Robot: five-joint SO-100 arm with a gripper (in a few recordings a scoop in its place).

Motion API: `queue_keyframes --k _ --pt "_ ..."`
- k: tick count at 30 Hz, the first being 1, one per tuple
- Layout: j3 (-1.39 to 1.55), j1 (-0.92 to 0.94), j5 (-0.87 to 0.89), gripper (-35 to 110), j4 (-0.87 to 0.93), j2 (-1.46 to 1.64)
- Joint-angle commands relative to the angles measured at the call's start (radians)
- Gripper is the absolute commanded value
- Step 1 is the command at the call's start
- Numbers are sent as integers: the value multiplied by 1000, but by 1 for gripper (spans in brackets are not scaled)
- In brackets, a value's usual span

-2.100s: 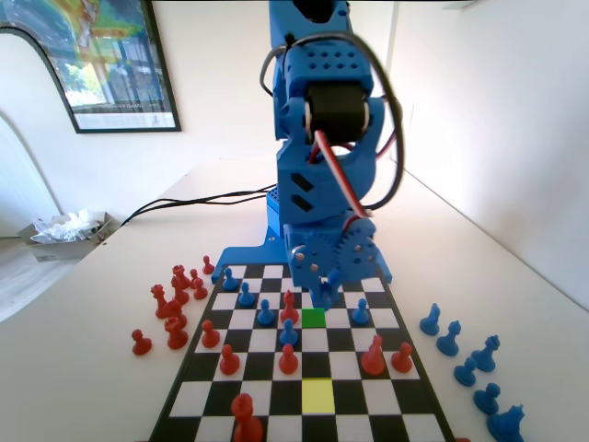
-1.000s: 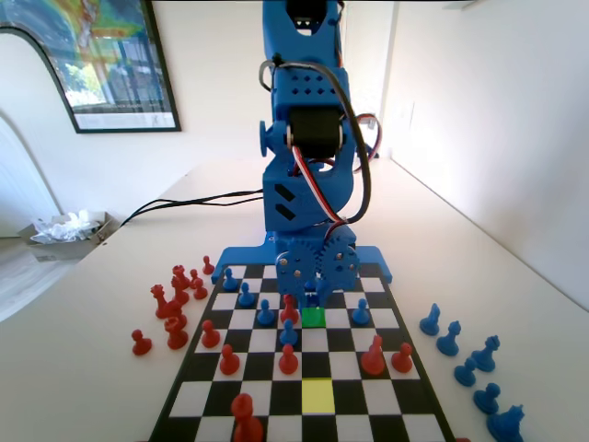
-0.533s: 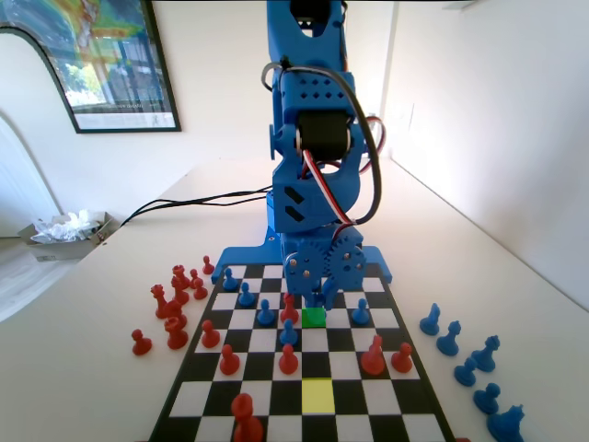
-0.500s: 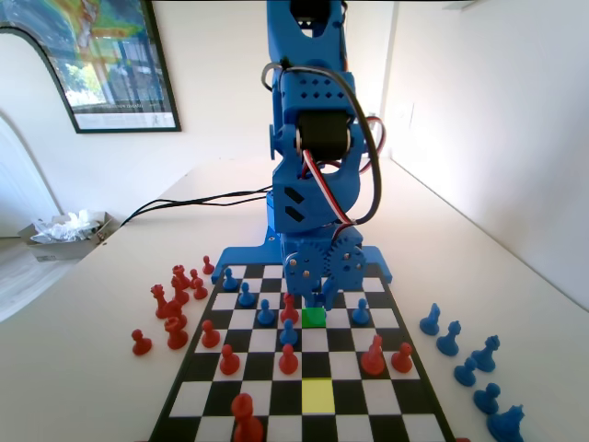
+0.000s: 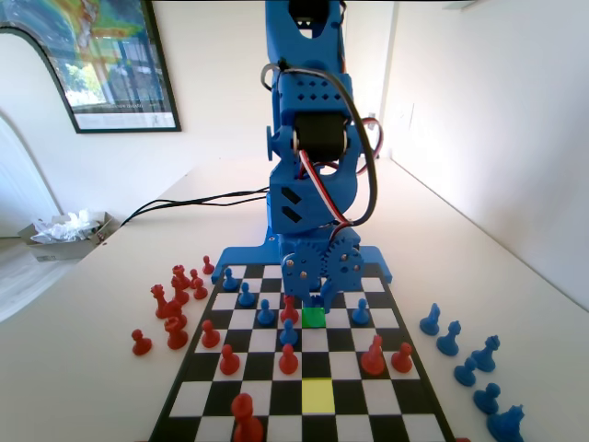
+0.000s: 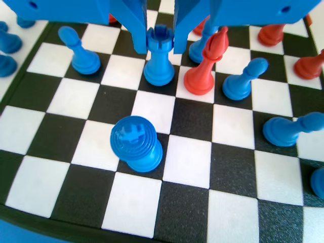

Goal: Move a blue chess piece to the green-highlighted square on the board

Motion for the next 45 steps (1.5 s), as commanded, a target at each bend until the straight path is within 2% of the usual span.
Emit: queue_keyframes --k 1,11,23,29,36,45 --pt "5 -6 -9 8 -14 28" --pt "-26 -8 -8 11 44 35" --pt "-334 28 14 10 379 52" --pt "-486 31 58 1 508 80" --pt "-612 48 118 1 666 238" --pt "-695 87 43 1 942 618"
